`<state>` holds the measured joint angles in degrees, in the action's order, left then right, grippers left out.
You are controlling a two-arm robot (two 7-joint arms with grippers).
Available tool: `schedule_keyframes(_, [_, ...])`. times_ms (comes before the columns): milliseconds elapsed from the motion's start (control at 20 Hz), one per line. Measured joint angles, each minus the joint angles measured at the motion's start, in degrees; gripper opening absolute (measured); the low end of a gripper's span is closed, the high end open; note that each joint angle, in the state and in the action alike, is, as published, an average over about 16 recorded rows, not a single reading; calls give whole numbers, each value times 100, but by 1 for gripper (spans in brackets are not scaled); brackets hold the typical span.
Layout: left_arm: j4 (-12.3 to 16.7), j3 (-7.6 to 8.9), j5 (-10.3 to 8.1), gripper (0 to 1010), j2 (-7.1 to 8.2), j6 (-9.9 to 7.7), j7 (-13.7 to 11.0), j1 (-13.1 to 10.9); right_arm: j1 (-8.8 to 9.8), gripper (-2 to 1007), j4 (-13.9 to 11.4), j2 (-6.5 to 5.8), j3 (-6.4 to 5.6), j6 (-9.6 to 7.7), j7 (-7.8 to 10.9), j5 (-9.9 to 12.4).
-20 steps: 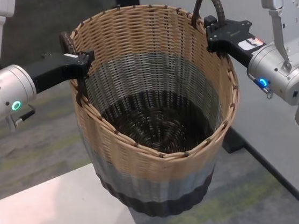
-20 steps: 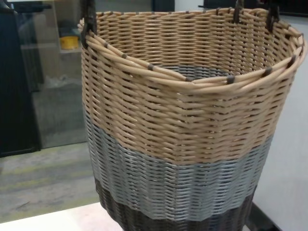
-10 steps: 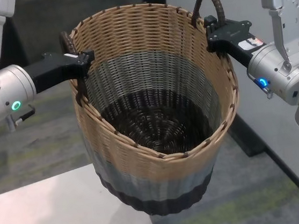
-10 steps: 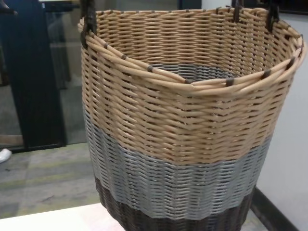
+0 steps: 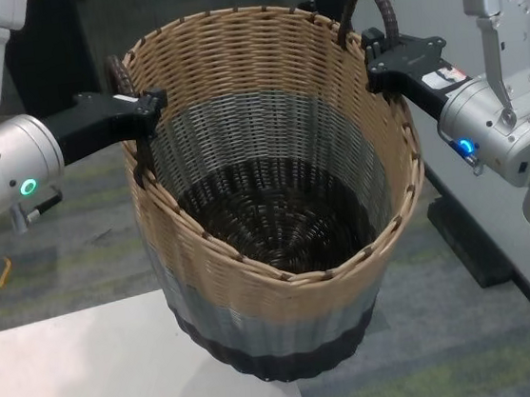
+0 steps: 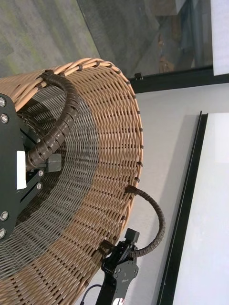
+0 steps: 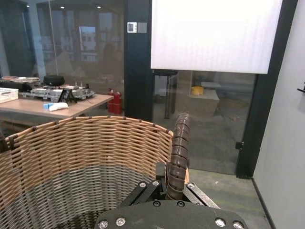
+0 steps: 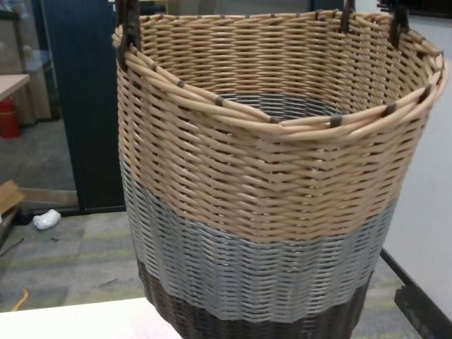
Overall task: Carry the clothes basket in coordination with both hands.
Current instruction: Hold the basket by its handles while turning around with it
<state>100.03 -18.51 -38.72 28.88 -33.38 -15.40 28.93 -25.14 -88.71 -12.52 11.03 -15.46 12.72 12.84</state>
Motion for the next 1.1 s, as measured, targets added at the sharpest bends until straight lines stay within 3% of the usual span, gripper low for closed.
schedule_keyframes(1100, [0, 0, 0, 0, 0, 0, 0, 0, 0, 25, 0, 0, 0, 0, 0, 0])
